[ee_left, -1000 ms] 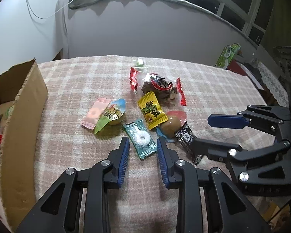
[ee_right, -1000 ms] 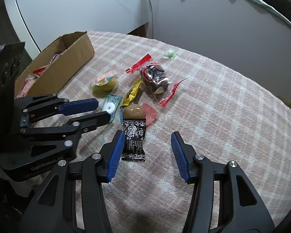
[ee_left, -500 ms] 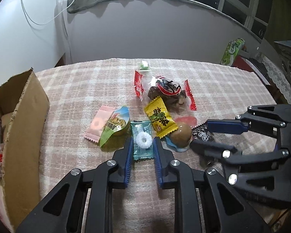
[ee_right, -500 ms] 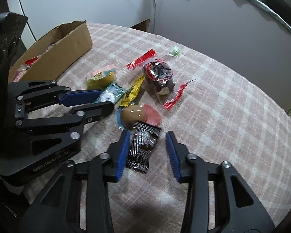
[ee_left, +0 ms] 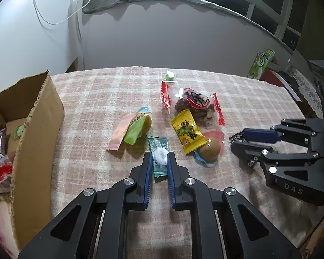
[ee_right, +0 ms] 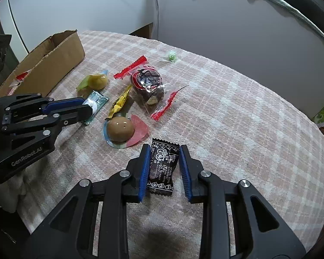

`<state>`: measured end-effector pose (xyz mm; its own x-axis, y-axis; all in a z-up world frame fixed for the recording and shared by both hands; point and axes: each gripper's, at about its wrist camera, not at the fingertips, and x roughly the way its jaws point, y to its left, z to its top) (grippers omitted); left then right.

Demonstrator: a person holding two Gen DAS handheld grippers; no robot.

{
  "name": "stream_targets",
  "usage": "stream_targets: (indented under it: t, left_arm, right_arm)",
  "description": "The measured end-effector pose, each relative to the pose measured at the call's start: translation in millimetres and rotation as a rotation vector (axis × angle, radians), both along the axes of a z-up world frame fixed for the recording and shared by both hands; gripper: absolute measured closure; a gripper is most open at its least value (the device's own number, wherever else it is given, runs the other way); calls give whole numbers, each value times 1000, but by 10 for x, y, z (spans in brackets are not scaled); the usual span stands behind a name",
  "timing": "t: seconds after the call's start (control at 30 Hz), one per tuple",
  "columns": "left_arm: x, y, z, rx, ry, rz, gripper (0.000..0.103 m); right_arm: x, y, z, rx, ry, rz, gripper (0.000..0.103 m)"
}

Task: Organize snacks
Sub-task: 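Grasp the teal mint candy with the left gripper while the right gripper grasps the black wrapped candy, then carry the mint into the box with the left gripper while the right gripper drops the black candy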

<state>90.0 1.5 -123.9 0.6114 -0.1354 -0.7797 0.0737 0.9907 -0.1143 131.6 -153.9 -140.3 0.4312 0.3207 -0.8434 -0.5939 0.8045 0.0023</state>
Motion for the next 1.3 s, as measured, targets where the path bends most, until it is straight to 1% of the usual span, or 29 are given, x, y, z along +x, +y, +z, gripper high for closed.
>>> stream_targets:
  t: [0.07, 0.13, 0.23, 0.33, 0.37, 0.4, 0.63, 0.67, 0.73, 0.77, 0.87, 0.9, 1.0, 1.07, 1.17, 1.27, 1.3]
  left_arm:
    - [4, -19, -11, 6, 13, -20, 91]
    - [24, -19, -15, 9, 19, -12, 87]
    - [44, -61, -12, 21, 22, -18, 84]
    - [37, -157, -25, 84, 0, -46, 84]
    - [37, -167, -28, 89, -4, -48, 84]
    - [39, -164, -27, 85, -6, -45, 89]
    - [-12, -92, 17, 22, -8, -33, 93]
    - [-5, -99, 6, 32, -5, -36, 93]
    - [-2, -109, -16, 48, 1, -43, 91]
    - [10, -104, -21, 45, 9, -41, 88]
    - [25, -99, -24, 39, 15, -37, 83]
    - [16, -109, -25, 48, 12, -34, 78]
    - [-10, -204, -30, 109, 6, -48, 76]
    - [-41, -291, -28, 166, -11, -74, 76]
    - [-54, -312, -26, 191, -22, -104, 81]
    - [-55, -271, -8, 160, -19, -96, 81]
    - [-63, -225, 7, 131, -18, -80, 81]
  right_arm:
    - [-17, -2, 3, -1, 0, -3, 75]
    - [-19, 0, 6, -1, 2, -5, 75]
    - [-19, 2, 7, -3, 3, -6, 75]
    - [-28, -8, 9, -6, 5, -7, 75]
    - [-28, -6, 6, -5, 4, -8, 75]
    - [-31, -8, 6, -4, 4, -9, 75]
    - [-60, -74, 22, 23, 10, -30, 75]
    - [-48, -66, 16, 25, 10, -32, 75]
    - [-53, -71, 10, 26, 12, -34, 75]
    - [-56, -68, 10, 24, 10, -32, 75]
    - [-58, -66, 16, 25, 13, -28, 75]
    - [-61, -69, 17, 25, 13, -27, 75]
    - [-65, -74, 15, 27, 13, -29, 75]
    - [-60, -81, 16, 31, 16, -30, 75]
    - [-57, -84, 17, 35, 19, -31, 75]
    - [-58, -90, 19, 38, 19, -34, 75]
    - [-59, -95, 19, 40, 19, -36, 75]
